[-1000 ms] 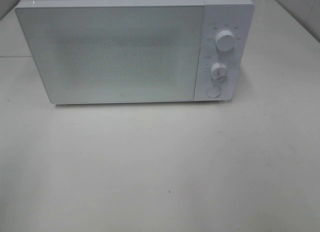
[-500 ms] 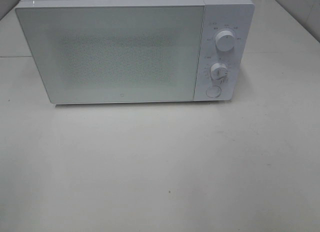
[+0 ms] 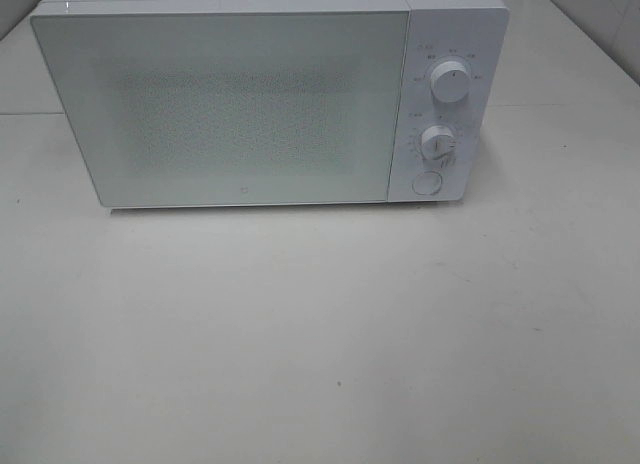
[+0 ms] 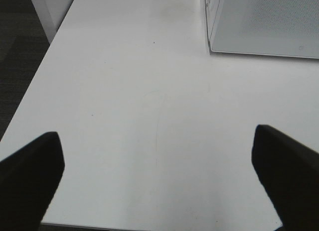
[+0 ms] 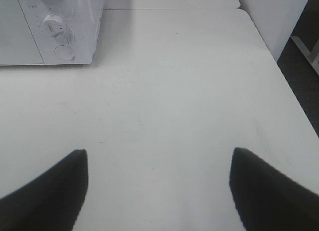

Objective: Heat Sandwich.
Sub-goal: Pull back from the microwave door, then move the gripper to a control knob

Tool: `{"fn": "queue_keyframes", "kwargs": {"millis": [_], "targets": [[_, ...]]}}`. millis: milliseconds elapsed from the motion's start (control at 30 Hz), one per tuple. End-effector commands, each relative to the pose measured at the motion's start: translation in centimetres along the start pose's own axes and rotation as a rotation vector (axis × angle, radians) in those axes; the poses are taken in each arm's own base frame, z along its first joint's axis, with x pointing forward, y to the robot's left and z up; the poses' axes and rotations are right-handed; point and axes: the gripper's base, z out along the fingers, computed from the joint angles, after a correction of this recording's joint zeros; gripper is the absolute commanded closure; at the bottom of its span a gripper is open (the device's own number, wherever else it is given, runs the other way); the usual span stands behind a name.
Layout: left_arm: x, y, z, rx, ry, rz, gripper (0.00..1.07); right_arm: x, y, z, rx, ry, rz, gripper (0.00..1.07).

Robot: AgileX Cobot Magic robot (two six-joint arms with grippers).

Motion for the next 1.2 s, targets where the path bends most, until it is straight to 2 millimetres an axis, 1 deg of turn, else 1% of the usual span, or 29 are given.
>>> {"fn": "queue_keyframes", "kwargs": {"millis": [33,1200], "targets": [[0.09,0.00,-0.34,0.014,-0.036,-0.001,0.09,0.19,-0.06,-0.33,0.004,-0.033,-0.003,0.32],[0.08,0.00,-0.31,0.013,-0.034,0.000,0.09,0.19,-0.04,-0.33,0.003,-0.033,-0.002,0.32]]}}
